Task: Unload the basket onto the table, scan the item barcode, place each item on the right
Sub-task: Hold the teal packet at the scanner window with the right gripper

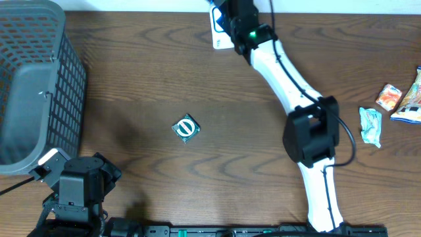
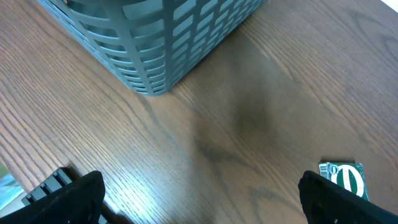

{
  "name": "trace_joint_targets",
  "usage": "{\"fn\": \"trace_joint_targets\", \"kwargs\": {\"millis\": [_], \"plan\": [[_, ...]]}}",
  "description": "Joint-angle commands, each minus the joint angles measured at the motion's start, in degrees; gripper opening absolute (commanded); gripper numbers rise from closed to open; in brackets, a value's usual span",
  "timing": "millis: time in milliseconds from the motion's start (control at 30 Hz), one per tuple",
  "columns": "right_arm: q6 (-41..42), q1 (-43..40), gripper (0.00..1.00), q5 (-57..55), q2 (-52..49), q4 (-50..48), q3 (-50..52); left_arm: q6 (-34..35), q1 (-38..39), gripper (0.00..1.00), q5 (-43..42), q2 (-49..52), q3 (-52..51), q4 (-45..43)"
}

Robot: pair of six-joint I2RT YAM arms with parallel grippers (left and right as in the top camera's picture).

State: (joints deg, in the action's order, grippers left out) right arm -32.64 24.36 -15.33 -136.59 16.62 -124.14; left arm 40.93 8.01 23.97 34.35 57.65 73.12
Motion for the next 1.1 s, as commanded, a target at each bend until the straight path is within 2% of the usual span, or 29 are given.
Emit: {"fn": "trace_joint_targets", "kwargs": {"millis": [0,133,333,500,833,1067], "plan": [[-10.6,0.5,0.01,-3.8,-2.4,-1.6,-0.6,0.7,-0.2,0.98,0.9,-0.1,0.0,0.2],[-17.1,0.5,0.01,-4.3,-4.5,-2.3,-0.6,0.7,-0.2,0.98,0.9,-0.1,0.0,0.2],[-17.7,0.7,0.01,-5.4,-5.2,-3.1,-0.6,0.7,-0.2,0.98,0.9,-0.1,0.0,0.2],[-21.2,0.9,0.01,-7.5,-5.2,-2.0,-0.6,0.8,-0.2,0.98,0.9,-0.1,0.0,0.2],[-20.1,0.7,0.01,-6.6,-4.9,-0.5,-0.6,0.7,-0.2,0.98,0.9,-0.1,0.0,0.2],[-14.6,0.7,0.01,-4.6,-4.0,-0.6,-0.6,0.7,-0.2,0.98,0.9,-0.1,0.0,0.2]]}}
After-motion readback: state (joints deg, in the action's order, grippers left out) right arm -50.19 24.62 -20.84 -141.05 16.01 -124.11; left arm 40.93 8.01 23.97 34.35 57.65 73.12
